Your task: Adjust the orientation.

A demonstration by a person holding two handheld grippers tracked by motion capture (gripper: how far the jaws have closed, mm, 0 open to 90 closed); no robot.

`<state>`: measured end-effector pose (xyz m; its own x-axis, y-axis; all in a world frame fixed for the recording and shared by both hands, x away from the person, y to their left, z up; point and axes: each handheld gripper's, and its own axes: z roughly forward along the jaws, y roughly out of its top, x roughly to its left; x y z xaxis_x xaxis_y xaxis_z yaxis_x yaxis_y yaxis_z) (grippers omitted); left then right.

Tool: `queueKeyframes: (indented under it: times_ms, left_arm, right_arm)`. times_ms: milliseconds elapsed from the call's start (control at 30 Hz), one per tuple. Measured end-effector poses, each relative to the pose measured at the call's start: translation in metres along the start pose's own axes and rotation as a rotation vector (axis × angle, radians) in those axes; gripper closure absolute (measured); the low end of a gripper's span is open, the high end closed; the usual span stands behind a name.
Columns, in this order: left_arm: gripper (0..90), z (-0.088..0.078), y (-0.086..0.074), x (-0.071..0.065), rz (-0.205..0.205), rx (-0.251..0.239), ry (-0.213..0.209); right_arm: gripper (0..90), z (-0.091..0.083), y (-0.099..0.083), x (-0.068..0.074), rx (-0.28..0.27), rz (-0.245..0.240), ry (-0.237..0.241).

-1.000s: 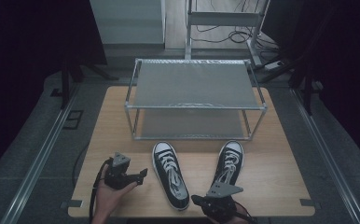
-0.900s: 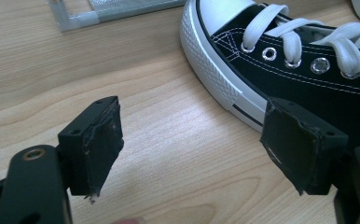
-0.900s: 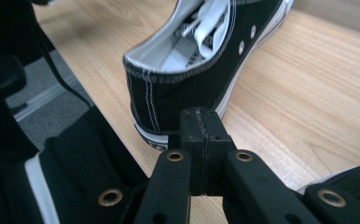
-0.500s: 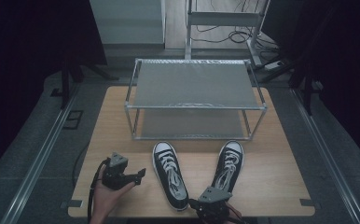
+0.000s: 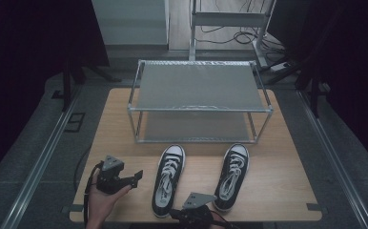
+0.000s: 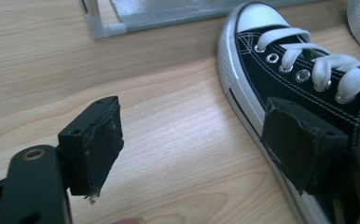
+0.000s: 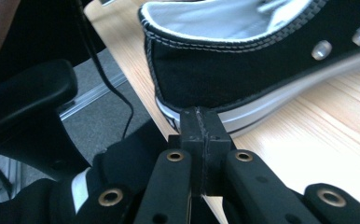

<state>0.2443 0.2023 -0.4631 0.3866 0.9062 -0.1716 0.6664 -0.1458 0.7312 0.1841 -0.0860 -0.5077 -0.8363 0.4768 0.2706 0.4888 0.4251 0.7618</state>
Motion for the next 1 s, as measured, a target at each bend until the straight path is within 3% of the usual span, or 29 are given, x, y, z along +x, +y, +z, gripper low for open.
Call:
queueKeyframes:
  times_ms: [67, 200, 533, 667, 700, 733, 767, 833, 1000]
  left_arm:
    - [20.7, -0.002, 0.000, 0.001, -0.003, -0.002, 0.001]
    - [20.7, -0.005, 0.000, 0.003, -0.006, -0.007, -0.001]
    - [20.7, -0.006, -0.002, 0.008, -0.025, -0.010, -0.019]
    - [20.7, -0.007, -0.002, 0.008, -0.021, -0.010, -0.033]
    - [20.7, -0.007, -0.002, 0.007, -0.020, -0.009, -0.038]
    - [20.7, -0.007, -0.002, 0.007, -0.019, -0.009, -0.042]
    - [20.7, -0.008, -0.002, 0.006, -0.015, -0.009, -0.047]
    - [20.8, -0.009, -0.002, 0.005, -0.014, -0.006, -0.049]
    - [21.4, -0.013, 0.004, -0.006, 0.008, -0.010, -0.068]
  right_arm:
    - [90.0, 0.013, 0.008, 0.002, 0.009, -0.012, 0.036]
    - [90.0, 0.030, 0.018, 0.005, 0.008, -0.025, 0.061]
    - [90.0, 0.045, 0.028, 0.005, 0.008, -0.035, 0.089]
    - [87.4, 0.035, 0.029, 0.003, -0.009, -0.036, 0.080]
    - [85.1, 0.020, 0.030, 0.001, -0.039, -0.044, 0.051]
    - [85.1, 0.020, 0.030, 0.001, -0.039, -0.044, 0.051]
    - [80.6, 0.004, 0.031, -0.003, -0.064, -0.057, 0.005]
    - [78.2, -0.003, 0.031, -0.005, -0.080, -0.057, -0.013]
    - [56.1, -0.040, 0.030, -0.014, -0.145, -0.050, -0.082]
